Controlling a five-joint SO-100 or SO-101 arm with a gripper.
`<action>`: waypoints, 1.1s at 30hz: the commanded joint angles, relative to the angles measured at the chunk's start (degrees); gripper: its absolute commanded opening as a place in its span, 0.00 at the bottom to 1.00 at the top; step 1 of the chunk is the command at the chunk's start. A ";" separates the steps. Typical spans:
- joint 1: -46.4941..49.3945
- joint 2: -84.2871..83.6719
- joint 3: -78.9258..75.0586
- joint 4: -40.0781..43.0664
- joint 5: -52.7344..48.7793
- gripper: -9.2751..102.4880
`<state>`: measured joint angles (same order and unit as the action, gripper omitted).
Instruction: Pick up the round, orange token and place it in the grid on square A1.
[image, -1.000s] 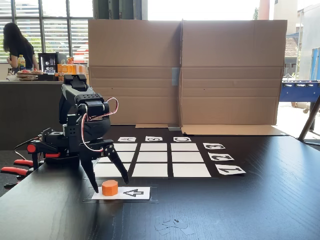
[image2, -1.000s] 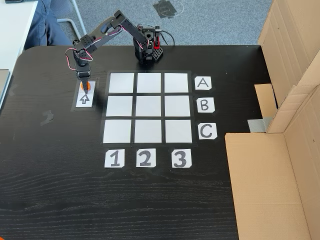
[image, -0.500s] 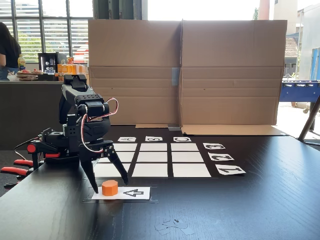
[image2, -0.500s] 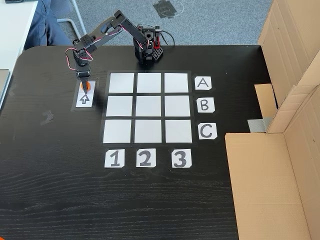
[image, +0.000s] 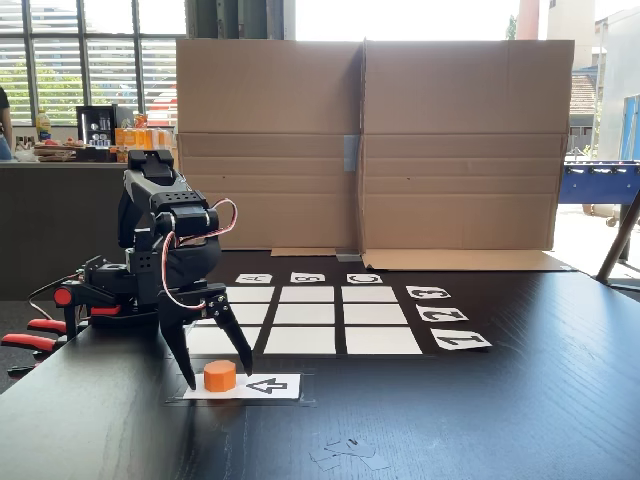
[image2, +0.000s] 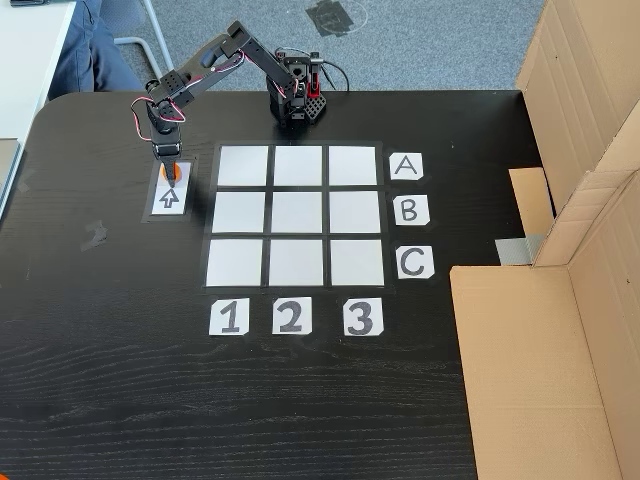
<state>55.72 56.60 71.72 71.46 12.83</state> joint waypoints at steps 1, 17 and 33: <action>-0.53 0.44 -1.93 0.26 0.88 0.34; -1.05 0.18 -1.93 0.35 5.63 0.32; -1.58 -0.18 -1.93 0.62 6.59 0.23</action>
<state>54.67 56.16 71.72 71.89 18.90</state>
